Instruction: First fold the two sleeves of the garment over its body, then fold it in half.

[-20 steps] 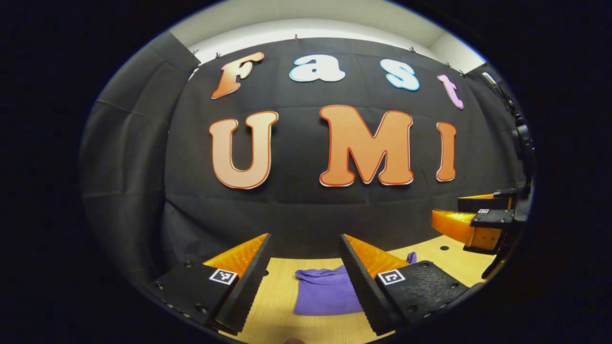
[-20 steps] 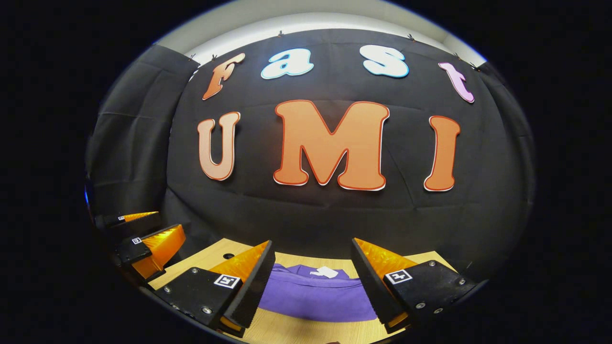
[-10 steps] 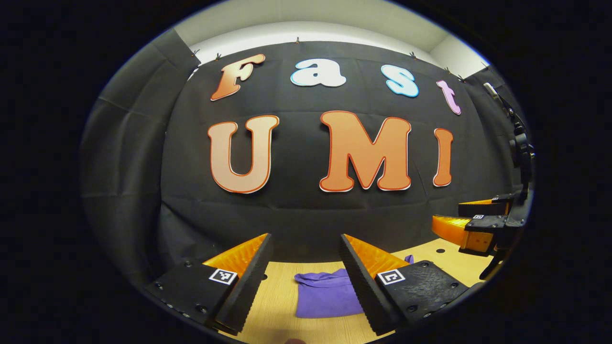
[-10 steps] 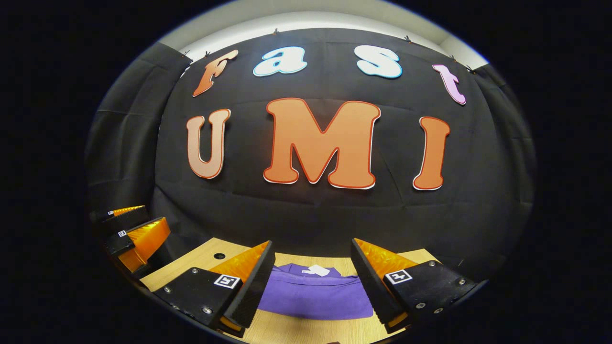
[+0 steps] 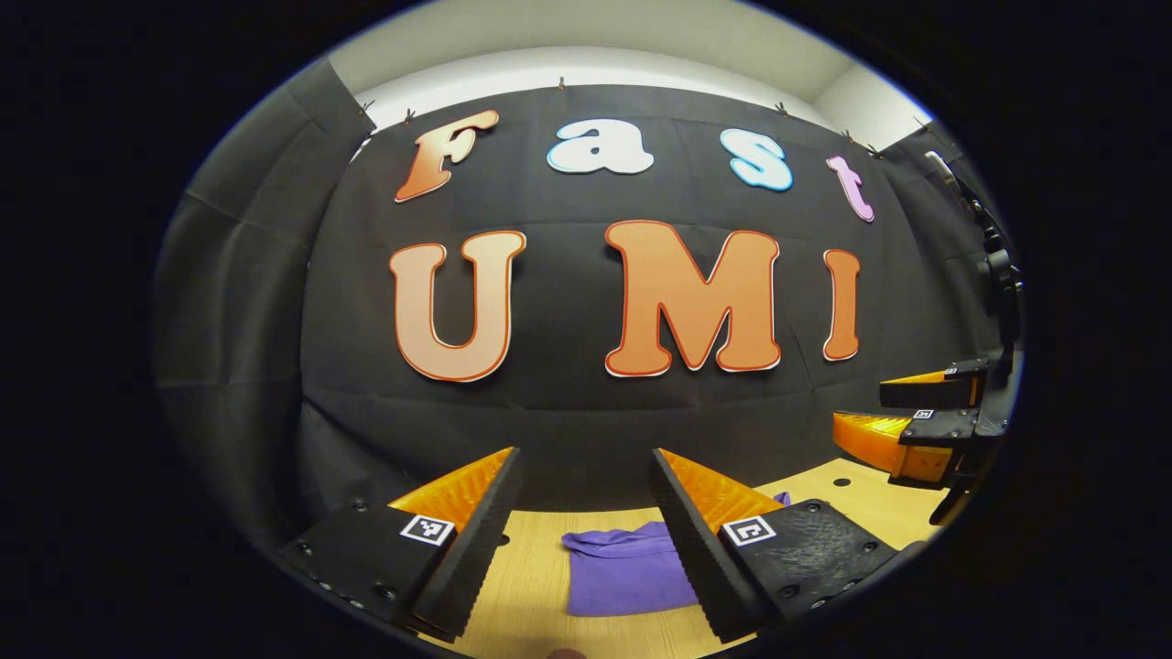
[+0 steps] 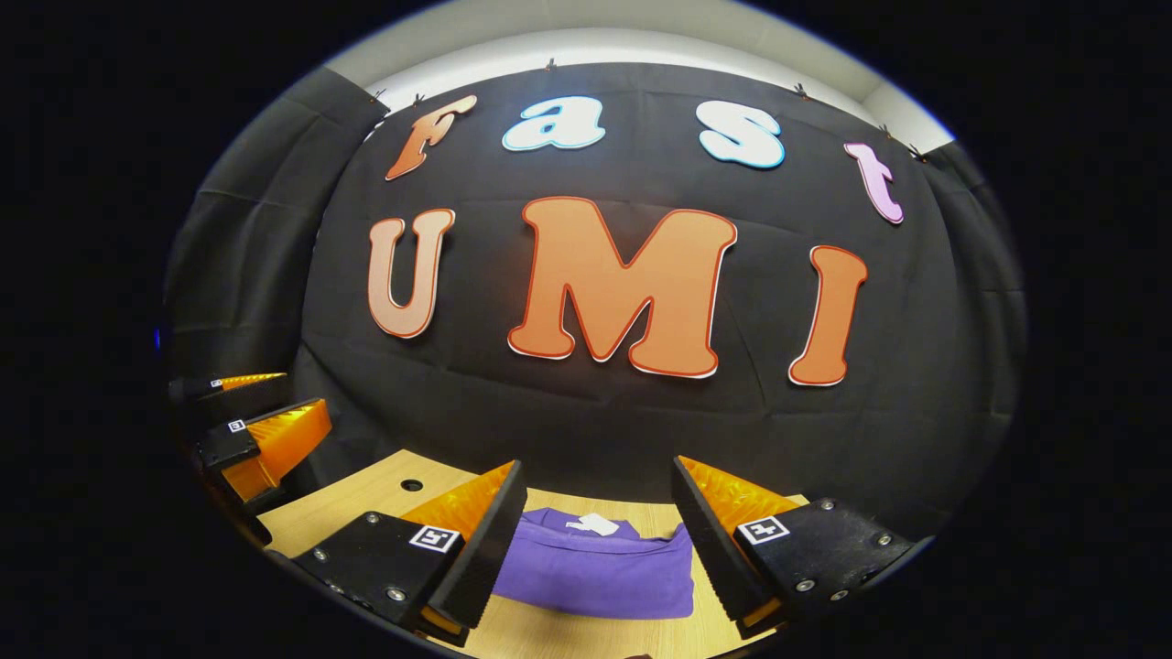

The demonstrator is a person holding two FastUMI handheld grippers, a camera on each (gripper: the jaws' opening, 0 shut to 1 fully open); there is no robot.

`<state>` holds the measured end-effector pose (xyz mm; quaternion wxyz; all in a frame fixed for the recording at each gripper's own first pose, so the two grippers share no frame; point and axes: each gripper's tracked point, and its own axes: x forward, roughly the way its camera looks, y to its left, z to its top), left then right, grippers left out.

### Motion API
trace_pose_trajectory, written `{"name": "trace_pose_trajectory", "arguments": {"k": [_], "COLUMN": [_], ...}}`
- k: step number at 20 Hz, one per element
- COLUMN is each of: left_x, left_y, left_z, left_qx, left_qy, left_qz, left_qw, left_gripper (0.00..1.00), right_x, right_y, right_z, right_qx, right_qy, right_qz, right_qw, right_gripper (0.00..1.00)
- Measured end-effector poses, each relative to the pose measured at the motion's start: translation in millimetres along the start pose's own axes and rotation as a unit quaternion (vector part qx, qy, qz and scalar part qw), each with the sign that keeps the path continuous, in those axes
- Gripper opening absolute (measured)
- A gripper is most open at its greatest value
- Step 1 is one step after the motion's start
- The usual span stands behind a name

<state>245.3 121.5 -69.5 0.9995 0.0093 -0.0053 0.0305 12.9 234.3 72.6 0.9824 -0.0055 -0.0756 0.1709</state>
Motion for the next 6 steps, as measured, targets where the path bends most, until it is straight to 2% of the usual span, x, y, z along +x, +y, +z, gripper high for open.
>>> {"name": "trace_pose_trajectory", "arguments": {"k": [3,6], "left_x": [-4,-15], "left_y": [-15,-37], "left_z": [4,4], "left_qx": [0.003,0.019], "left_qy": [-0.012,-0.016], "left_qz": [-0.005,0.009], "left_qw": [1.000,1.000], "left_gripper": [0.91,0.91], "right_x": [-8,-19], "right_y": [-16,-31], "right_z": [0,-7], "right_qx": [0.008,0.024], "right_qy": [-0.011,-0.017], "right_qz": [0.014,0.036], "right_qw": [1.000,0.999], "right_gripper": [0.94,0.94]}}
